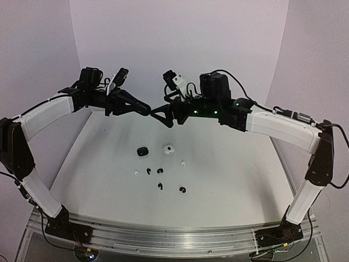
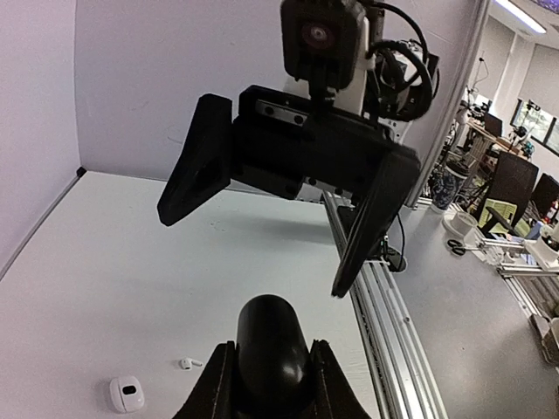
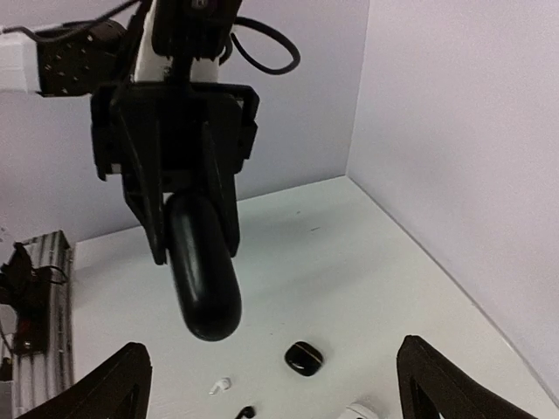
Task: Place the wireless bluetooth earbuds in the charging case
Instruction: Pass from the left arm to the right
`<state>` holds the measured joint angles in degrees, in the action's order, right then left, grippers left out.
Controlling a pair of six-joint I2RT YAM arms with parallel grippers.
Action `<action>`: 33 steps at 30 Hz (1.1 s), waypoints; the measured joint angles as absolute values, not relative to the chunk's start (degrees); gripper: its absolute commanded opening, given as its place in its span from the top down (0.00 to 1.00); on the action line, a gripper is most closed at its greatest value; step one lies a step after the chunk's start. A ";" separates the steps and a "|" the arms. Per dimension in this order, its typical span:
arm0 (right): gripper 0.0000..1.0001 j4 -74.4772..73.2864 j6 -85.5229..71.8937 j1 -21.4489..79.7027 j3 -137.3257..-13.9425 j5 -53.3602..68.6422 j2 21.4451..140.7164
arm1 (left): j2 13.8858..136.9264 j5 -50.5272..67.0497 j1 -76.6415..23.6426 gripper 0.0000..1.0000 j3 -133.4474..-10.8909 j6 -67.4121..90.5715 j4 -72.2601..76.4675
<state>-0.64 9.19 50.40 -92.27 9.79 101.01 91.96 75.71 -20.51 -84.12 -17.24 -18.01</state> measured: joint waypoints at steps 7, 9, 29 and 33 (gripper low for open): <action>0.25 -2.69 1.97 51.60 -93.53 20.93 101.07 | 91.38 77.20 -20.97 1.00 -86.16 -27.28 -25.29; 0.30 -3.00 0.88 51.97 -95.06 22.53 102.79 | 90.97 77.47 -21.02 1.00 -86.24 -27.92 -25.65; 1.00 -4.12 0.19 52.01 -102.48 27.26 109.47 | 90.00 79.70 -21.41 0.87 -87.58 -29.57 -31.99; 1.00 -3.95 1.44 52.03 -102.43 27.20 109.41 | 90.00 79.78 -21.41 0.36 -87.98 -29.73 -32.94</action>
<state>-3.95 1.44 52.03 -102.43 27.20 109.41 90.00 79.78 -21.41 -87.98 -29.73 -32.94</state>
